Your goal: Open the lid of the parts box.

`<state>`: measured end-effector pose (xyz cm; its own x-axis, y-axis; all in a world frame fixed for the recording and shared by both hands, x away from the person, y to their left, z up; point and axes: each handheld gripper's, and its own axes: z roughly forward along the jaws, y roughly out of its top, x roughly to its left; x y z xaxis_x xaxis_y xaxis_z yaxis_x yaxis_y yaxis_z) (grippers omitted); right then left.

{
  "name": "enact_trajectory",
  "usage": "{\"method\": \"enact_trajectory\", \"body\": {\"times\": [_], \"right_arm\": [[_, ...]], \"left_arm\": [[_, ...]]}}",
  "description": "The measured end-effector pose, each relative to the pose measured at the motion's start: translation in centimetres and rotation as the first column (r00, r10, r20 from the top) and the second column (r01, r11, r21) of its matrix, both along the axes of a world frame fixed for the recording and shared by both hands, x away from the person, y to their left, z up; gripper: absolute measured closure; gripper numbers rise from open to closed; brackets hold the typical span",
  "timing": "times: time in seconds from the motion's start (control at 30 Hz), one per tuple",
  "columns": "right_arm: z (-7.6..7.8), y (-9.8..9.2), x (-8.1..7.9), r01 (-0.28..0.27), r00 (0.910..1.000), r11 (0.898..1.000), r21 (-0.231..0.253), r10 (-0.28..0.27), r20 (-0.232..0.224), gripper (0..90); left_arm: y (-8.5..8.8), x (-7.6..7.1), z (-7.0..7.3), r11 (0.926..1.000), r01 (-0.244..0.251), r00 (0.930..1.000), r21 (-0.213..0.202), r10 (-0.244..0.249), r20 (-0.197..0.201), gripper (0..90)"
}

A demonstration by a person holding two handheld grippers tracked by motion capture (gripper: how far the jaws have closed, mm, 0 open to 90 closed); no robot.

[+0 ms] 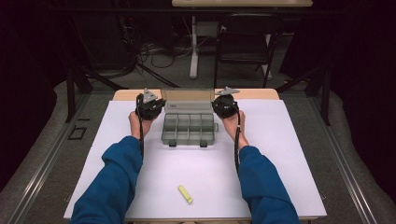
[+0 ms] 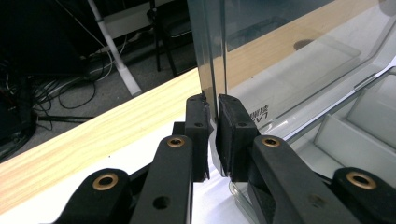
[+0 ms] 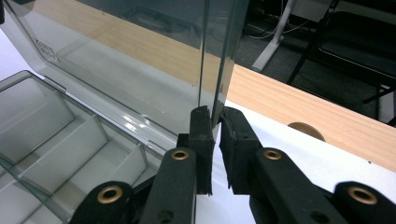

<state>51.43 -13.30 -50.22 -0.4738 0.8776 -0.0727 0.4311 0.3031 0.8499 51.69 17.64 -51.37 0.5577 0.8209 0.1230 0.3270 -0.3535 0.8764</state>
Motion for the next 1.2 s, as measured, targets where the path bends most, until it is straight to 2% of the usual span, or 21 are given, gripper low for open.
{"method": "enact_trajectory", "body": {"times": [0.23,0.43,0.6,1.2], "right_arm": [[-0.5,0.1,0.2,0.013,0.9999,1.000,0.000,-0.013,-0.011,82.9],[-1.0,0.1,0.5,0.012,0.9996,1.000,0.001,-0.012,-0.026,82.8],[-1.2,0.1,0.6,0.015,0.9994,1.000,-0.004,-0.015,-0.030,82.8],[-2.1,0.3,1.0,0.024,0.9980,1.000,-0.013,-0.025,-0.058,82.9]], "left_arm": [[-0.1,0.2,-0.5,1.0000,-0.007,0.9999,0.001,0.007,-0.015,82.2],[-0.2,0.5,-0.8,0.9995,-0.005,0.9993,0.031,0.006,-0.038,81.9],[-0.3,0.6,-1.2,0.9996,-0.012,0.9990,0.026,0.013,-0.043,81.8],[-0.6,1.0,-2.1,0.9984,-0.012,0.9960,0.056,0.017,-0.088,81.1]]}}
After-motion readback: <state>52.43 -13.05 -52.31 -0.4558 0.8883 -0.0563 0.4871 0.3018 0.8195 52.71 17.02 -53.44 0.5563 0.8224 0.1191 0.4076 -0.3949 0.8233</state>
